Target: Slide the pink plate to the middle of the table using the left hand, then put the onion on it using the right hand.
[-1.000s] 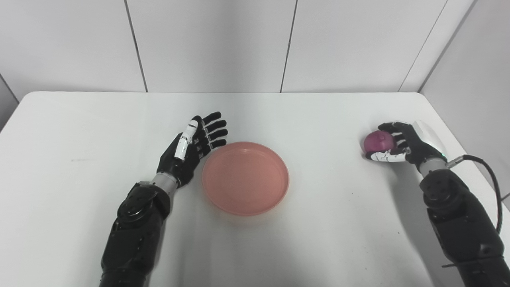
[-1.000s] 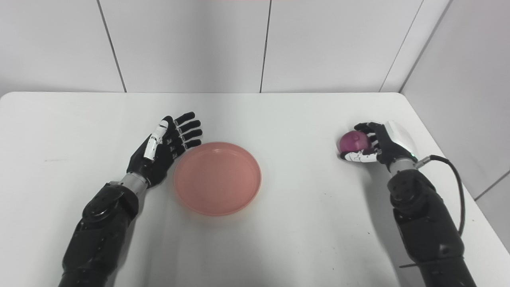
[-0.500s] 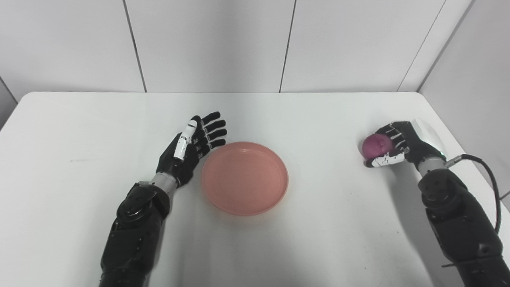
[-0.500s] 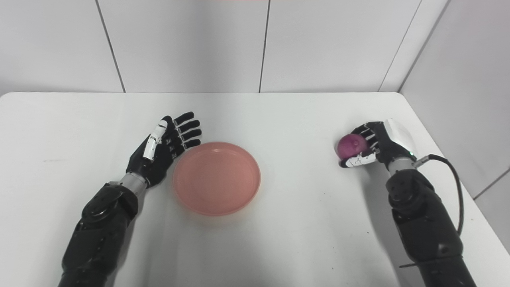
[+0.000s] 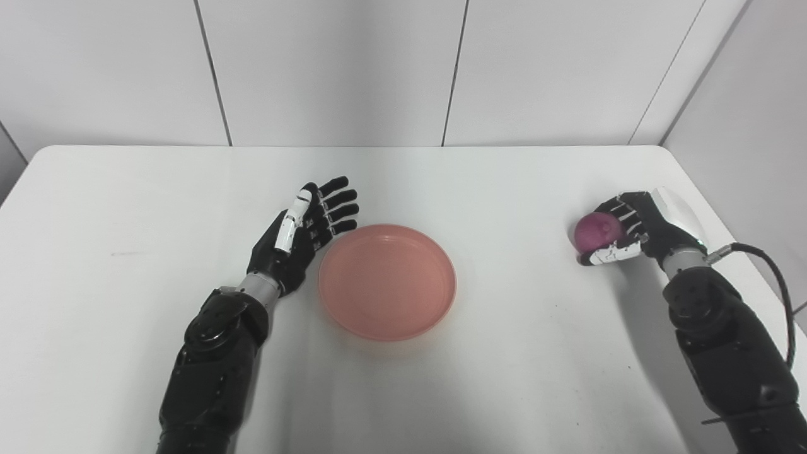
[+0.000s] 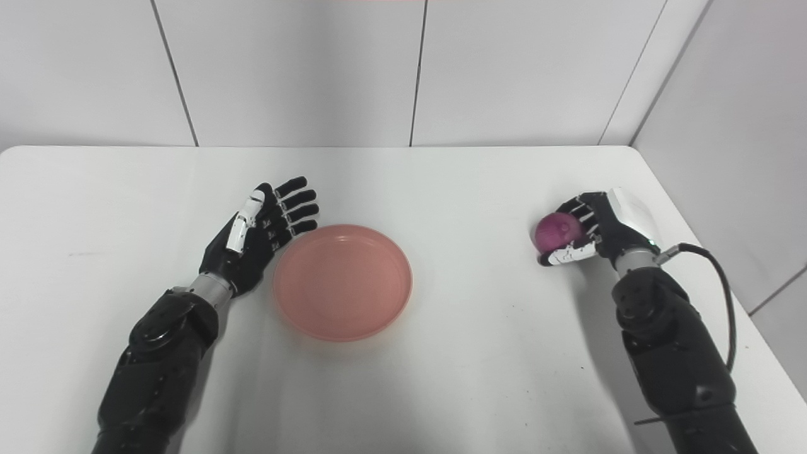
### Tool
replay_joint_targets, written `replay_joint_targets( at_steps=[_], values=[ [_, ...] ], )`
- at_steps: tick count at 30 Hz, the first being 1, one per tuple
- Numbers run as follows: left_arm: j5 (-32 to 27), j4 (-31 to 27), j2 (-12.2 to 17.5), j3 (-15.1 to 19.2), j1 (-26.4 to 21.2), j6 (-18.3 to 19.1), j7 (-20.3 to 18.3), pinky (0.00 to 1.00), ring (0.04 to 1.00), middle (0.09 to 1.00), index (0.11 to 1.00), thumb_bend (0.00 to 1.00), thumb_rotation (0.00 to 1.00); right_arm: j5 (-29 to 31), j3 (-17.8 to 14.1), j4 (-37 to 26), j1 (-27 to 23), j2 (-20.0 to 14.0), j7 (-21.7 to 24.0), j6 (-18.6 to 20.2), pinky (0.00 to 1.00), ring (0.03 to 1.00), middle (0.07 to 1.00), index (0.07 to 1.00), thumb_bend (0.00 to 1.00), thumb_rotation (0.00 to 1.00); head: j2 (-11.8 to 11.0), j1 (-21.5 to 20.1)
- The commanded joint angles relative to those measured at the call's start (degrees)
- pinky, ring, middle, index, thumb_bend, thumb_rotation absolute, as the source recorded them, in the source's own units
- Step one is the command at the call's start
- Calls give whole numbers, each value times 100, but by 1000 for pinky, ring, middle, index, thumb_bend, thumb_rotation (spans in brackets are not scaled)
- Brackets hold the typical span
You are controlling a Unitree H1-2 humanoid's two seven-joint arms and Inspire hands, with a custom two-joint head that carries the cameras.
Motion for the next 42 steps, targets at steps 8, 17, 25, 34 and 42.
replay_joint_targets(
  at_steps=[8,17,25,34,42],
  values=[
    [12,-65,12,-30,-62,44,27,796,825,827,803,373,1000,38,-166,-515,-121,-225,-147,-240,486,530,570,487,517,129,-1,3],
    [11,-50,0,-30,-69,40,32,796,825,826,802,371,1000,-16,-168,-802,-140,-238,-177,-327,485,513,557,487,517,127,-4,34],
    [-5,-16,-5,-30,-83,7,3,800,828,830,803,377,1000,10,-182,-1161,-162,-210,-132,-354,450,487,536,486,516,126,-11,68],
    [19,-49,-33,-49,-77,7,30,795,827,831,804,370,1000,-96,-39,-1562,-213,-156,-12,-385,471,472,525,487,516,128,-14,92],
    [47,-59,-63,-55,-67,18,87,792,823,827,802,366,1000,-146,100,-1884,-296,44,124,-328,471,502,545,487,516,127,-17,149]
  ],
)
